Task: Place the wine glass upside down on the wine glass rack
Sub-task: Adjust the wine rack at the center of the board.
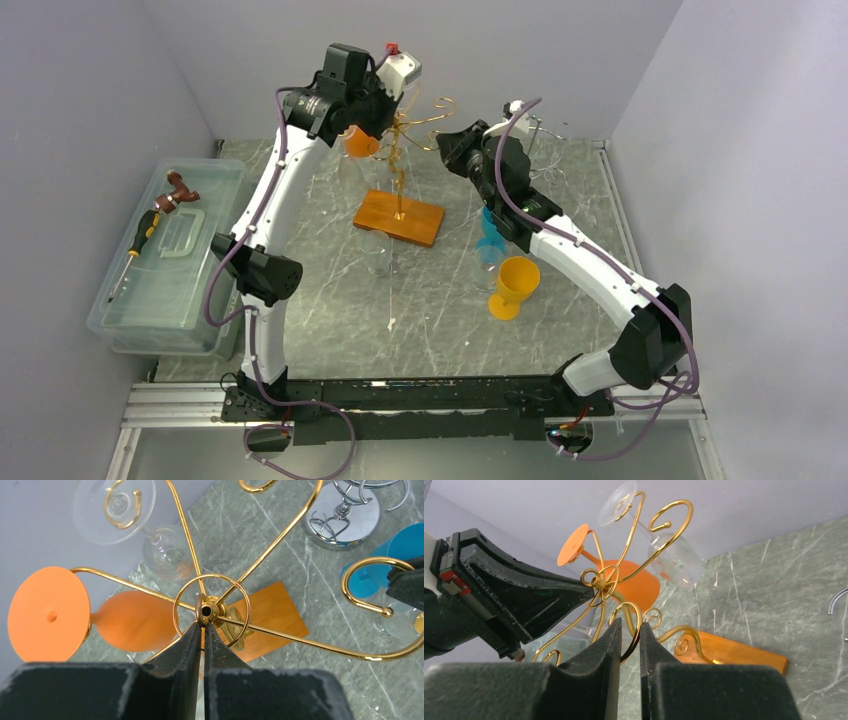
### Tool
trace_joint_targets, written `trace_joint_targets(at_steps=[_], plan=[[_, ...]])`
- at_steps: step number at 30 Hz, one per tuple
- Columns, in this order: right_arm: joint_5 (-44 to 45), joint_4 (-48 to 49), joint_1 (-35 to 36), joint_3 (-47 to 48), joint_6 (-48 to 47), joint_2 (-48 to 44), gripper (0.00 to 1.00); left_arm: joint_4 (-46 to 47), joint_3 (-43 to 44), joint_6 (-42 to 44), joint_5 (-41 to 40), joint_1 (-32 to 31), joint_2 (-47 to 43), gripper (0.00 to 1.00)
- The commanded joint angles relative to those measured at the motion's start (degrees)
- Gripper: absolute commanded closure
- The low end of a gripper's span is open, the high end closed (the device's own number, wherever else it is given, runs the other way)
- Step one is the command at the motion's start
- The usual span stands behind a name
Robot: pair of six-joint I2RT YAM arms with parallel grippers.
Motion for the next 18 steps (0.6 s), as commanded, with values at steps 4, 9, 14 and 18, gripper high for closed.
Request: trace_joint_targets(at_steps=[4,9,14,18], plan=[[-12.81,-10.35,8.52,-3.59,-1.56,3.21,1.0,9.96,-0.84,1.53,-3.58,0.55,2.94,0.89],[-12.61,-10.11,10.09,-4.44,-1.32,3.83,1.0,10.31,-1.22,1.78,-3.49,0.58,2.68,0.9],[-11.82,-10.32,10.62,-5.66,-1.3,3.94,1.0,9.89,-3.2,1.63,-3.08,0.54,0.99,0.9],[-10.65,-10.91,10.21,-5.88,-1.93,3.19,1.0,11.31,-7.05,1.82,-3.5,0.51,-1.94,0.86]])
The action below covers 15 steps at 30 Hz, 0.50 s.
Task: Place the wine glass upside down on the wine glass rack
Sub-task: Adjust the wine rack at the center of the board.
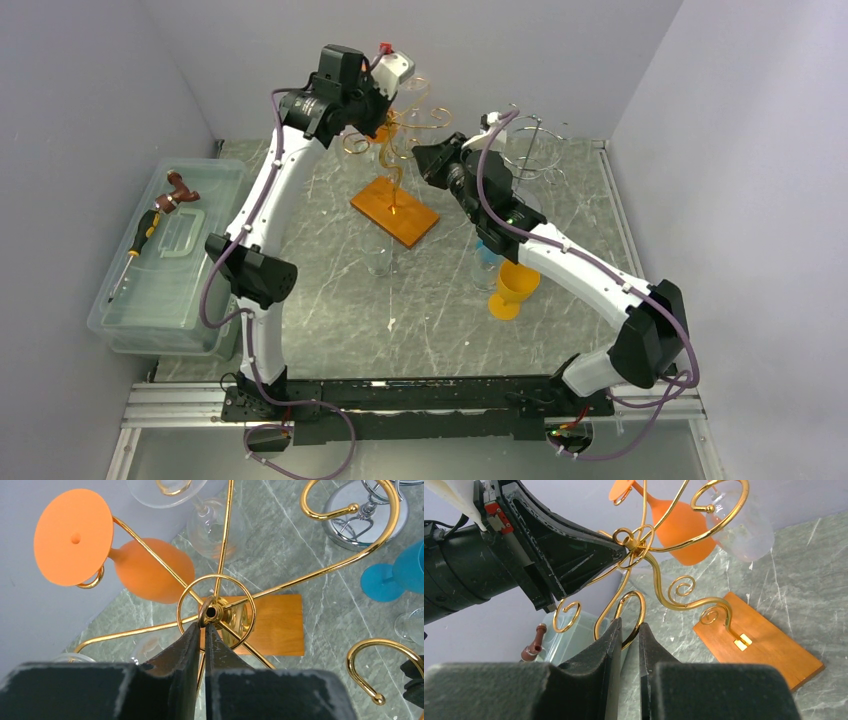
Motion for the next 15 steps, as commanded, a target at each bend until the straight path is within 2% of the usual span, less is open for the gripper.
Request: trace_joint_targets(at_steps=[1,4,6,9,15], plan=[[-11.0,-14.83,3.71,-3.5,-3.07,2.31,1.0,8.91,-3.58,1.09,-1.53,-0.17,-0.66,0.82],[-10.84,-15.54,2.94,-2.32,-3.82,1.93,0.98,8.89,-2.81,1.07,-2.9,-0.16,-1.19,0.58],[-10.72,-15.82,2.65,-1.66,-4.55,1.42,0.91,8.57,-1.77,1.0,-3.28,-0.16,-1.67,0.48],[-10.45,-15.92,2.65,-0.82,-5.74,0.52,0.82,8.73,-1.54,1.15,-3.23,-0.16,-3.08,0.41],[-9.55,-16.92,2.61,0.87,-7.25,-0.83,0.65,7.65,-2.71,0.91,-1.26,-0.16,-7.05,0.33]])
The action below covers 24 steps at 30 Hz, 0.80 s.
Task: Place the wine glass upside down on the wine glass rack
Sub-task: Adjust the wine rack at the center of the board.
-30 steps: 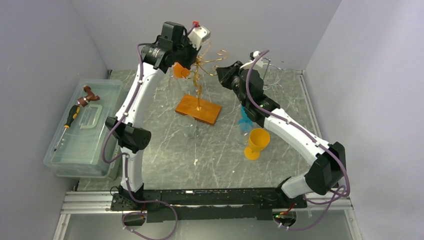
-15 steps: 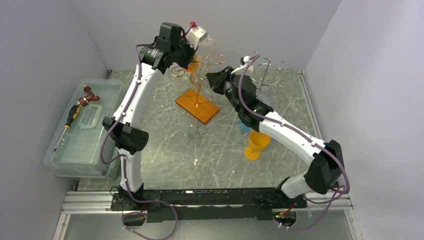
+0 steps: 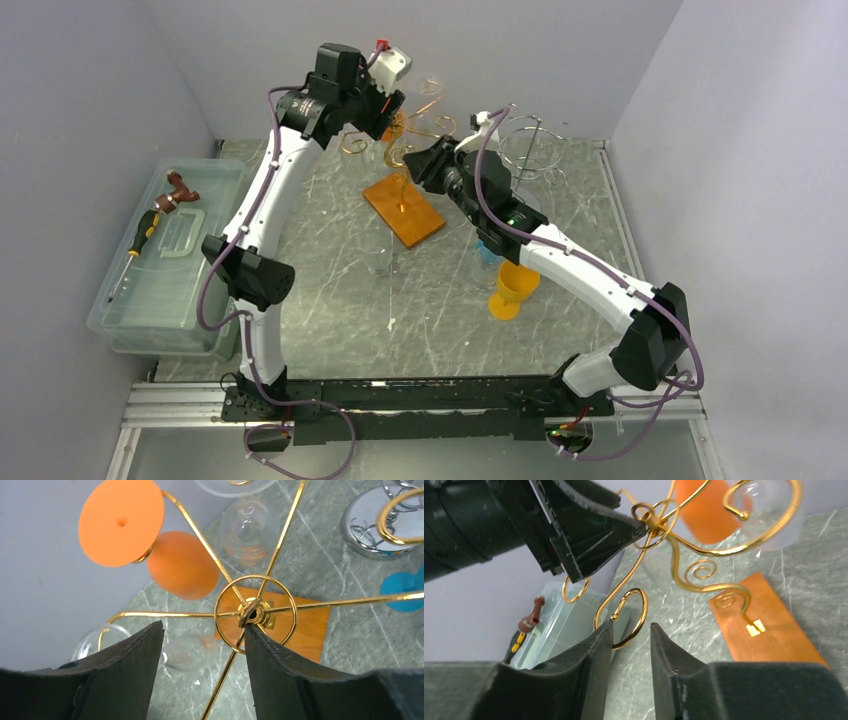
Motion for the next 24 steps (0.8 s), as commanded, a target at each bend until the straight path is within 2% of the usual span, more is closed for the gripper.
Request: trace_joint_targets(at_steps=[1,6,8,16,24], plan=[[-6.34,-14.47,2.14,0.54,-4.62,0.04,0.62,4.46,-0.84,0.11,1.89,-0.45,-6.03,0.31],[-5.82,-16.15,2.18,3.11,-5.99,-0.8,0.5,4.99,-3.57,0.79,2.1,-0.45,-8.88,0.29],[-5.47,-17.47,2.1,4.58,-6.6,-0.75,0.49,4.08,-3.44,0.88,2.35,-0.45,-8.96,0.3],[-6.18,-18.17,0.3,4.22,-6.08,-1.02,0.5,4.75,-8.73,1.17,2.6,-0.36,-9.28,0.35],[-8.13,-19.22,-2.4,4.23,-6.83,-1.44,0.51,4.2,-8.7,0.42,3.73,-0.36,-7.95,0.39]])
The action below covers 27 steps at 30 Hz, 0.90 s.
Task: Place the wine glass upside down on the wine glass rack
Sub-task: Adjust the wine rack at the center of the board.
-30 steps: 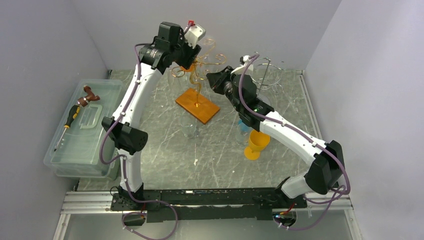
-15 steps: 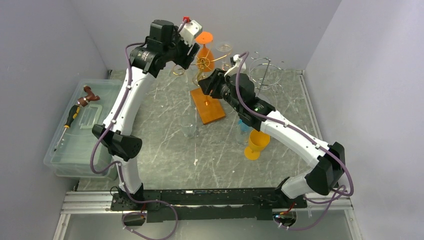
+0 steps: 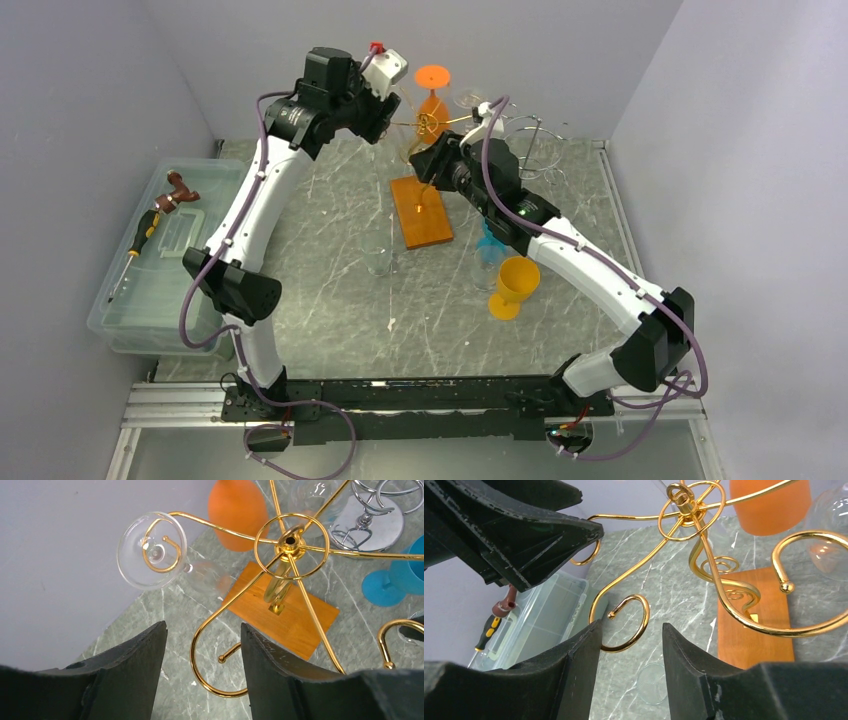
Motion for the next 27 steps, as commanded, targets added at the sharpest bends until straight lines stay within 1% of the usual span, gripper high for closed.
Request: trace_joint_targets(at_steps=[1,7,13,16,21,27], plan=[[-4.74,-8.41,-1.24,-0.41,-2.59,-0.89,0.51,0.15,0.28,0.11,1.15,-0.14,-0.11,0.39],[-6.94,-9.63,-3.65,0.6,-3.56,-0.73,0.49,0.3,-2.97,-0.33,1.16,0.18,-1.66,0.42],[-7.82,-9.89,-4.17,1.14,-4.27,-0.14,0.49,0.18,-8.32,-1.15,1.97,1.69,-5.57,0.5],[-7.91,-9.68,-4.17,0.99,-4.41,0.17,0.5,0.52,-10.28,-1.6,2.4,2.66,-7.66,0.52],[-8.02,-9.2,-4.17,0.47,-4.32,0.64,0.53,-0.6,-11.04,-2.06,3.65,3.86,-8.94,0.57],[-7.99,-8.8,-4.38,0.18,-4.32,0.79,0.54,-0.84,-11.74,-3.1,5.05,3.99,-9.53,0.57]])
